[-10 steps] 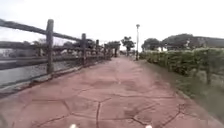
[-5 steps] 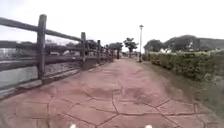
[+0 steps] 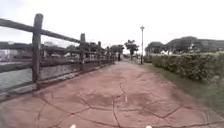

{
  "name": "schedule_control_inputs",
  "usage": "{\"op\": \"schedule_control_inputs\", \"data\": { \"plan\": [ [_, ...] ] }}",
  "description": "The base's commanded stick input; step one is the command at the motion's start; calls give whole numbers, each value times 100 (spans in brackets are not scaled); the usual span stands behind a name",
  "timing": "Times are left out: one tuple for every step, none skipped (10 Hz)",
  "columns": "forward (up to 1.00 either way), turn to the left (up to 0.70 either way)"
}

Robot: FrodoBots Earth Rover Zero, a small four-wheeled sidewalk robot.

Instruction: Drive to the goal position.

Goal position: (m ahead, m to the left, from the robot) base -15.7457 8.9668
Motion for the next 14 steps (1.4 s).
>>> {"op": "schedule_control_inputs", "data": {
  "plan": [
    [0, 100],
    [0, 100],
    [0, 100],
    [0, 100],
    [0, 100],
    [0, 100],
    [0, 100],
    [0, 100],
    [0, 100],
    [0, 100],
    [0, 100],
    [0, 100],
    [0, 100],
    [0, 100]
  ]
}}
